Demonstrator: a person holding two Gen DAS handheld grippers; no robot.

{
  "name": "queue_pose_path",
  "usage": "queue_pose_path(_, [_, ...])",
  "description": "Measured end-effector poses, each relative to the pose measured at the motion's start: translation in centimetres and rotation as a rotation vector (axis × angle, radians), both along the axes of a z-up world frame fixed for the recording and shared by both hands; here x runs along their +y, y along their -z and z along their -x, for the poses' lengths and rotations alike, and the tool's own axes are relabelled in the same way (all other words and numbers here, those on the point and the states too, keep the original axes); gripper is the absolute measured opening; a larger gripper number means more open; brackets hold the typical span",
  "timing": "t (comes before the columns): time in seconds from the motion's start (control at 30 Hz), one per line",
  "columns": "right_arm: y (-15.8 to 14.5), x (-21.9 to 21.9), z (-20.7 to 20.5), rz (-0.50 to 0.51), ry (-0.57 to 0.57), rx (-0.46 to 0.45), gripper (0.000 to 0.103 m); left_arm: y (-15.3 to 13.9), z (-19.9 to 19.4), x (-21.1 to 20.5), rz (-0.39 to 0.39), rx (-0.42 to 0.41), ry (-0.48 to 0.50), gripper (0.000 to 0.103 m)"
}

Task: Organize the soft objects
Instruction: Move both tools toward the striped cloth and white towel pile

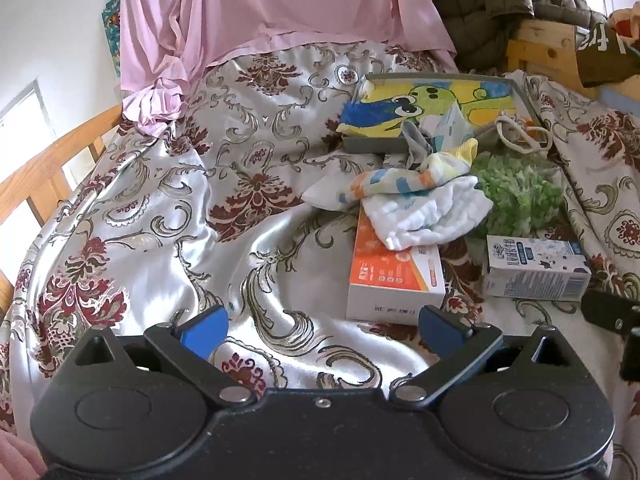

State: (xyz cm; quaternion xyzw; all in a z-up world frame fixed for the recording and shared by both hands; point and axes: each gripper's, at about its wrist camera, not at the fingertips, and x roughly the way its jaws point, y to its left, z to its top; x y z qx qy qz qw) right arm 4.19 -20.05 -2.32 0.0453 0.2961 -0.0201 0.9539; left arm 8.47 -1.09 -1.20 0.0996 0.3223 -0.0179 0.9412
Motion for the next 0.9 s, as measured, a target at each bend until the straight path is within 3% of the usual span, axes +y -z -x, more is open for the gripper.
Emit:
queue_pose_path(0.47, [0.6, 0.9, -1.1, 0.035, -0.046, 0.029, 0.103, 0.5, -0.9, 0.1, -0.022, -0.010, -0.035, 0.102])
queue_pose_path(0.9, [0.6, 2.2, -1.9, 0.062, -0.111, -0.022, 0.103, 0.3, -2.0, 1.5, 0.046, -0.025, -0.095, 0.102])
